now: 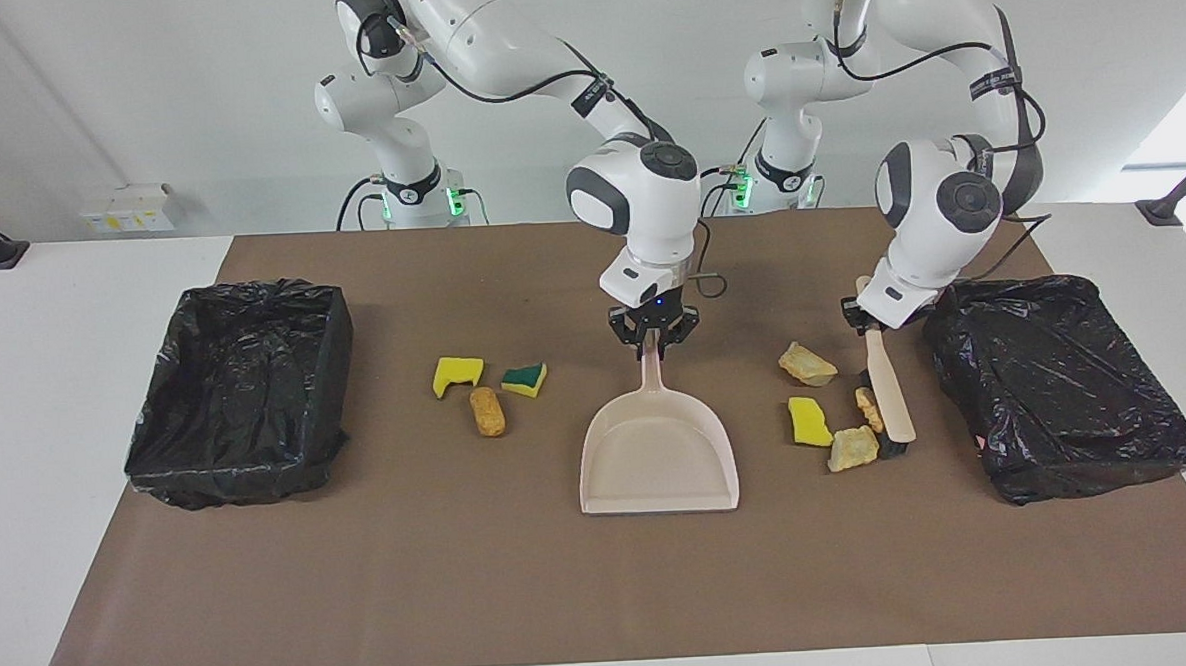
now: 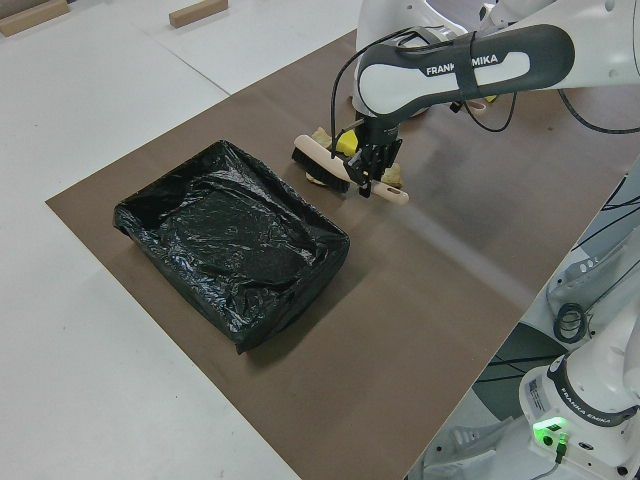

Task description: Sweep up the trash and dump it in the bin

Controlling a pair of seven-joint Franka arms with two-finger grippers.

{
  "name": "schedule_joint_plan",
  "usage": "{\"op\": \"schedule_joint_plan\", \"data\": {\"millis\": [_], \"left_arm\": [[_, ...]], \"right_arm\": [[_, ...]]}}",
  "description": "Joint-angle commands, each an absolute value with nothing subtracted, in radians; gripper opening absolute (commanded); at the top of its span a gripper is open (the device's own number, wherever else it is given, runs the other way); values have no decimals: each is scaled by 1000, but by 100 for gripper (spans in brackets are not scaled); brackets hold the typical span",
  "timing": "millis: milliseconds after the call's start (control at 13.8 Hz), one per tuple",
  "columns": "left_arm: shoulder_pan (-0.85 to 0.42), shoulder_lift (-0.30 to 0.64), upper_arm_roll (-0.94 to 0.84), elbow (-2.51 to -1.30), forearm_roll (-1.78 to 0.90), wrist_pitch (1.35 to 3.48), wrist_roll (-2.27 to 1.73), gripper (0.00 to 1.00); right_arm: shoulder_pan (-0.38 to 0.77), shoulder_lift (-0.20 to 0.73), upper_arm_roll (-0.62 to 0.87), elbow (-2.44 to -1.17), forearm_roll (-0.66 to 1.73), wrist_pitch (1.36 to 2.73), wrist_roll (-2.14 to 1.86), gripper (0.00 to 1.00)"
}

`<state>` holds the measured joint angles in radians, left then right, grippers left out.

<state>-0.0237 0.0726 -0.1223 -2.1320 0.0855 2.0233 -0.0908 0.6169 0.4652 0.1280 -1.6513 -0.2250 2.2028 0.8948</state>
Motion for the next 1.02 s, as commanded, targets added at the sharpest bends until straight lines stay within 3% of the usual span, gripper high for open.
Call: {"op": "schedule_joint_plan", "data": {"millis": [0, 218, 508, 943], "left_arm": [[-98, 49, -115, -2161, 45, 2033, -161, 0], [-138, 45, -115, -2119, 26, 1956, -239, 0], [-49, 28, -110, -2034, -44, 1901, -291, 0], [12, 6, -110, -2150, -66, 2017, -331, 0]], "right_arm": [[577, 405, 137, -1660, -236, 2146, 853, 0], [523, 322, 137, -1663, -162, 2059, 683, 0], [465, 256, 137, -1663, -107, 1915, 295, 0], [416, 250, 137, -1696, -107, 1910, -197, 0]]}}
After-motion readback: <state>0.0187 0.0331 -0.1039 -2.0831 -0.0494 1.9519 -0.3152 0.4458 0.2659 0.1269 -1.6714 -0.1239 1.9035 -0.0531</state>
